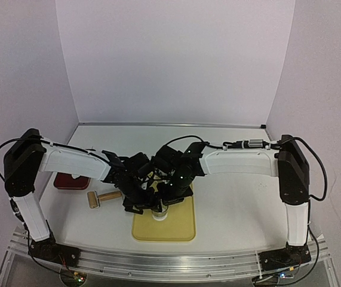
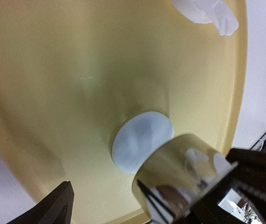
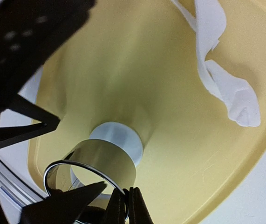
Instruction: Roll out the dumpling wrappers from the dough
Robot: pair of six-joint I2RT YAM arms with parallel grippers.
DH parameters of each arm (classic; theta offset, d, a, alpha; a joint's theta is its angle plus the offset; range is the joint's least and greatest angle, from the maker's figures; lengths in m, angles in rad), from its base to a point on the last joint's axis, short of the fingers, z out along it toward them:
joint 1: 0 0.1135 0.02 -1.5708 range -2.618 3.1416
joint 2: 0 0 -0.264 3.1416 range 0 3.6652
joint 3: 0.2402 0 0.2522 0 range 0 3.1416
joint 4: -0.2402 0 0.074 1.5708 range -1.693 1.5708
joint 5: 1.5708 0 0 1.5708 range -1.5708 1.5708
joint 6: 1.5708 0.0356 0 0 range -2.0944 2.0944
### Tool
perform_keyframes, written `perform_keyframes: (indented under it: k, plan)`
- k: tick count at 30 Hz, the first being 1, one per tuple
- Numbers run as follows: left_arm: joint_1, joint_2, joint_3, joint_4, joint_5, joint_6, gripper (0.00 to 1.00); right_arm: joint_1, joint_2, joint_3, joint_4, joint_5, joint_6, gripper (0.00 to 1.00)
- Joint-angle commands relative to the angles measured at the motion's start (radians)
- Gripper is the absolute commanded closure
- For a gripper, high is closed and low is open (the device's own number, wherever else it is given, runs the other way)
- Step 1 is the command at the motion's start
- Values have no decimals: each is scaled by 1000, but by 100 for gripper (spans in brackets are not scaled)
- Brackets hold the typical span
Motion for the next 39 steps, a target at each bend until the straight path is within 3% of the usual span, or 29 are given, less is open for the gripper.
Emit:
perform_keyframes:
  k: [1, 10, 15, 20, 25, 32, 39]
  plan:
    - [-2, -210, -24, 48, -70, -15, 20, -14, -45, 6, -32, 102, 34, 100]
    - [16, -438, -21, -85, -112, -23, 14, -92, -48, 55, -86, 147, 31, 100]
    - [190, -469, 36, -169, -26, 26, 11, -217, -135, 45, -149, 197, 51, 100]
    - [411, -424, 12, -226, 39, 111, 9, -401, -216, -73, -157, 177, 20, 100]
    - [563, -416, -45, -202, 59, 141, 9, -540, -245, -193, -143, 184, -27, 100]
    - [613, -308, 17, -107, 132, 122, 9, -593, -217, -251, -80, 153, -65, 99]
    - [628, -91, 113, -7, 217, 145, 10, -601, -185, -291, -31, 131, -50, 89]
